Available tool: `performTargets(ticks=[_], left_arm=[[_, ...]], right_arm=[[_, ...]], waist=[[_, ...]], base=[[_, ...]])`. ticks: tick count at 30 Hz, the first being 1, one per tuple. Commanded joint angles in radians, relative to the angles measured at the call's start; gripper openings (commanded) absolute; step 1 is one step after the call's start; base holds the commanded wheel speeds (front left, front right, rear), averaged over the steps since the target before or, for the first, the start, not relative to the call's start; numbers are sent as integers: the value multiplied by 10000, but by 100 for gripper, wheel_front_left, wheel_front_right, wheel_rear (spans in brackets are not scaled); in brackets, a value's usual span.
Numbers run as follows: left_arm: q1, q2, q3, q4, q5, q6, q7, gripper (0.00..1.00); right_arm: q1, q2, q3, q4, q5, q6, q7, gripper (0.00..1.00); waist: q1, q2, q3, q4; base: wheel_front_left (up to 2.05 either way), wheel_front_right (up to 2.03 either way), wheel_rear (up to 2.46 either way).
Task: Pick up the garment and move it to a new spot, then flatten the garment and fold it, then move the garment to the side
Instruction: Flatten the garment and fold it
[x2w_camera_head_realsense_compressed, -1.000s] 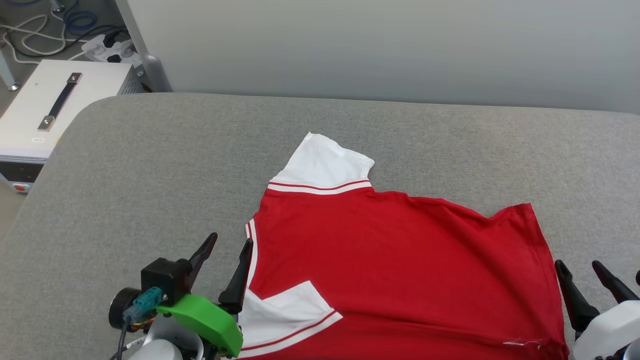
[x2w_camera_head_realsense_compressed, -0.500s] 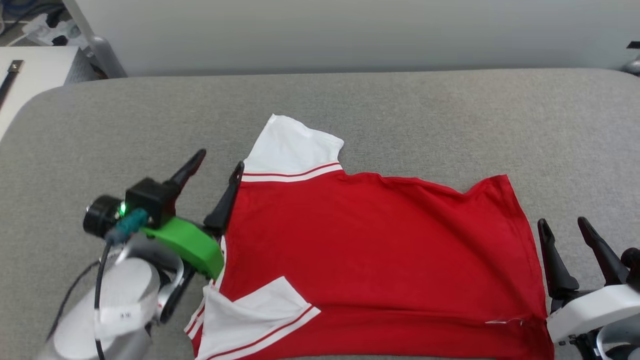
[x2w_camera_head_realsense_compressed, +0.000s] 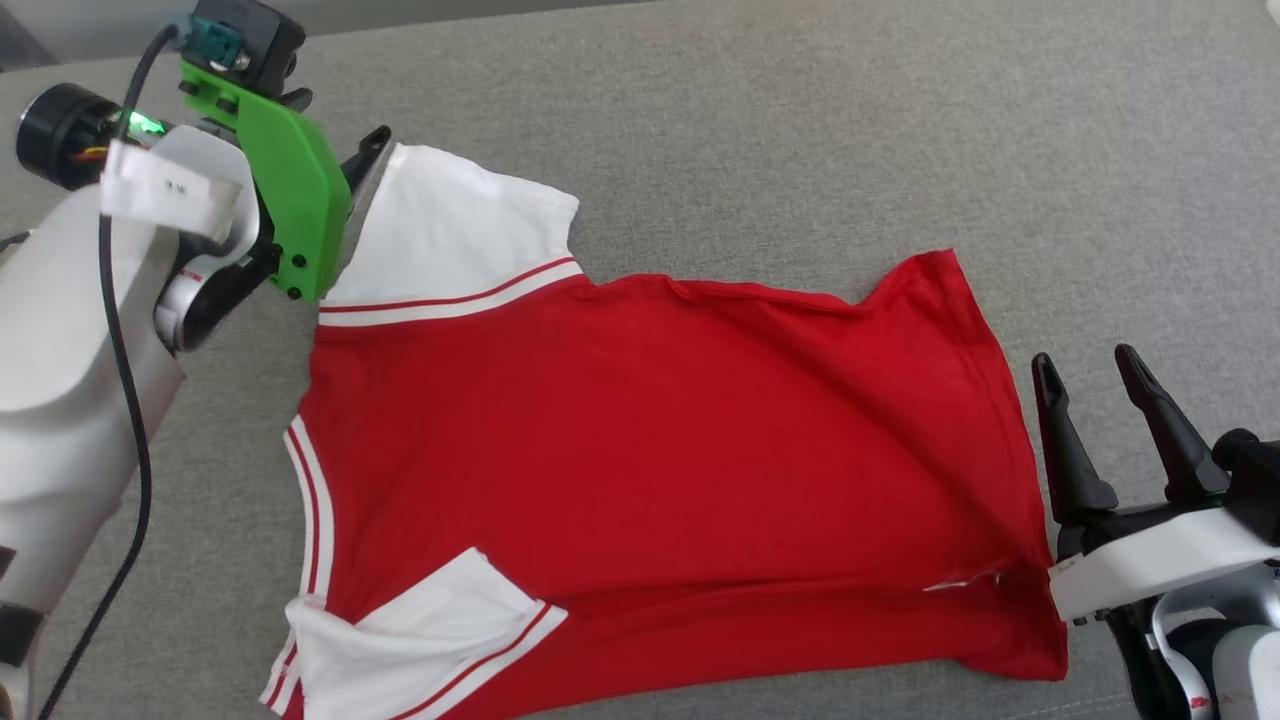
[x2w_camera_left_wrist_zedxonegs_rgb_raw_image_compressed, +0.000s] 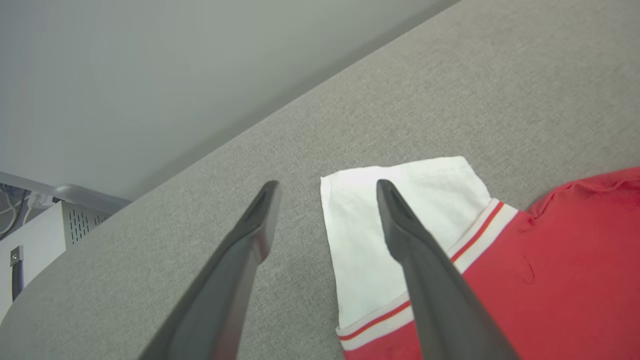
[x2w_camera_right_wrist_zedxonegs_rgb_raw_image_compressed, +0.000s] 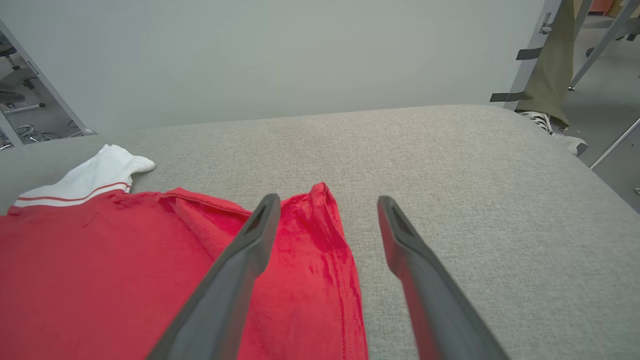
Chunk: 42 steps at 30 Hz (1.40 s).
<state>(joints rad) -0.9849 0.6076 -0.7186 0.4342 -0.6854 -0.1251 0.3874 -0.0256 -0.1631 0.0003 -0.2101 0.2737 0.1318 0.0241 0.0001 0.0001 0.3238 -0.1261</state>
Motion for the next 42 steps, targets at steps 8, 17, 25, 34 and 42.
performTargets(ticks=[8,17,25,34,42], left_arm=[[-1833,634,-1059,1131,-1621,-53,2710,100],[-2325,640,-1383,2247,-1925,-54,2980,100],[-2020,388,-1569,3074,-2407,-55,3377,0],[-1715,88,-1021,2874,-3023,-55,2016,0],[-936,319,-1057,1387,-3139,57,1540,0]], right_arm=[[-732,217,457,137,-49,-11,-371,100],[-964,277,594,390,-22,-11,-585,100],[-1089,242,572,499,-18,-11,-624,100],[-1143,-245,367,655,-116,-11,-20,100],[-1447,-1440,518,375,339,-11,2245,100]], waist=[[-1,-1,1714,-1333],[-1,-1,2054,-1565],[-1,-1,2182,-1418],[-1,-1,1295,-908],[-1,-1,532,-93]], base=[[0,0,0],[0,0,0],[0,0,0],[0,0,0],[0,0,0]])
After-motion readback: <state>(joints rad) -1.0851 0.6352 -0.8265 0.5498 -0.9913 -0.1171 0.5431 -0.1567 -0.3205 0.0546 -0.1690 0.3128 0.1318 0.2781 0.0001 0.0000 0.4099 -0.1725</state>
